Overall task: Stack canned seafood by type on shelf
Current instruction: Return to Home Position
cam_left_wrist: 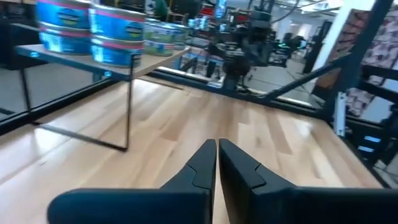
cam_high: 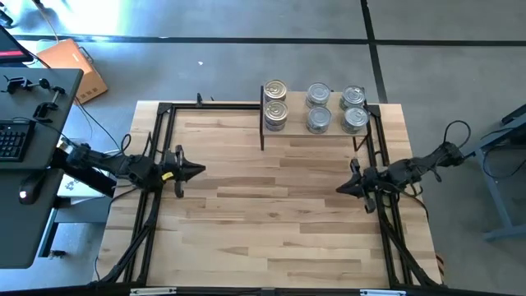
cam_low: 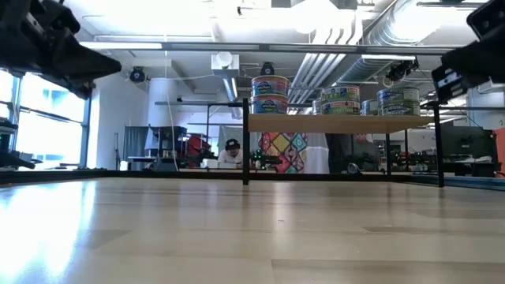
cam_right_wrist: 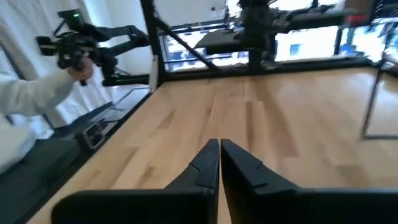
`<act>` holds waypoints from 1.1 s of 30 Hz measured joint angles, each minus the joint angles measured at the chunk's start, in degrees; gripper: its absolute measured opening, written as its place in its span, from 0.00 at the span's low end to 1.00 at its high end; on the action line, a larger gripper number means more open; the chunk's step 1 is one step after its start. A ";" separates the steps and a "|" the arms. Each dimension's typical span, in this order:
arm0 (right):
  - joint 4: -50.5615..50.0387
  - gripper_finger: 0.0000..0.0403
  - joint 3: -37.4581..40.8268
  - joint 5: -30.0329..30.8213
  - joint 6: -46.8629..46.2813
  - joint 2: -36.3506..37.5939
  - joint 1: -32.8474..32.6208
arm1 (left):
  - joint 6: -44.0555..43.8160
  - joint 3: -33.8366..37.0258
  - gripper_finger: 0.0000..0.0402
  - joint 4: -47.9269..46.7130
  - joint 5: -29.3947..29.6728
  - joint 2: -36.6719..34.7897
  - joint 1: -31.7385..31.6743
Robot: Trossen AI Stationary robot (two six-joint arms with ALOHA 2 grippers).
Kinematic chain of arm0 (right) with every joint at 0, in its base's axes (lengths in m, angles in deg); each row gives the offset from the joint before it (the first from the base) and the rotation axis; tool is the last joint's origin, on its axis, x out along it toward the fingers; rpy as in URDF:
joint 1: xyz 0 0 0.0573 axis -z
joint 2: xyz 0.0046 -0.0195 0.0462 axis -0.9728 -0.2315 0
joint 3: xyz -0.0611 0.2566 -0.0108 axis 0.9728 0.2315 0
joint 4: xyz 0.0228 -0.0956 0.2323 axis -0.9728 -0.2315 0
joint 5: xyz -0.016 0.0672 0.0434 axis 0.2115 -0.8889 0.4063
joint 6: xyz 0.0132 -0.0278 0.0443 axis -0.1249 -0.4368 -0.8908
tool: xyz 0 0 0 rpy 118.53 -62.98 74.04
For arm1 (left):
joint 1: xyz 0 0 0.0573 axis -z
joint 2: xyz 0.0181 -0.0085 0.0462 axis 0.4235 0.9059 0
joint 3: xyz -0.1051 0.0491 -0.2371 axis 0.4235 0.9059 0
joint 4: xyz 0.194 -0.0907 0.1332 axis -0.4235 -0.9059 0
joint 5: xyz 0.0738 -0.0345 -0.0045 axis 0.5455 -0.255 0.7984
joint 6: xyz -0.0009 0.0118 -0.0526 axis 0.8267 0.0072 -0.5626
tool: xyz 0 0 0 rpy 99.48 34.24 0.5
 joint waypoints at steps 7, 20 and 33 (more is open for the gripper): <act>4.30 0.02 1.56 -6.47 0.02 -0.41 0.00 | 0.03 -0.45 0.00 -6.46 -1.49 -3.76 -3.19; 4.18 0.00 1.60 -6.46 2.29 -0.11 0.00 | 8.46 4.63 0.00 6.62 -26.12 -1.98 -16.08; 4.92 0.00 1.60 -0.02 7.28 -0.11 0.68 | 10.56 4.63 0.00 6.90 -28.63 -1.96 -19.71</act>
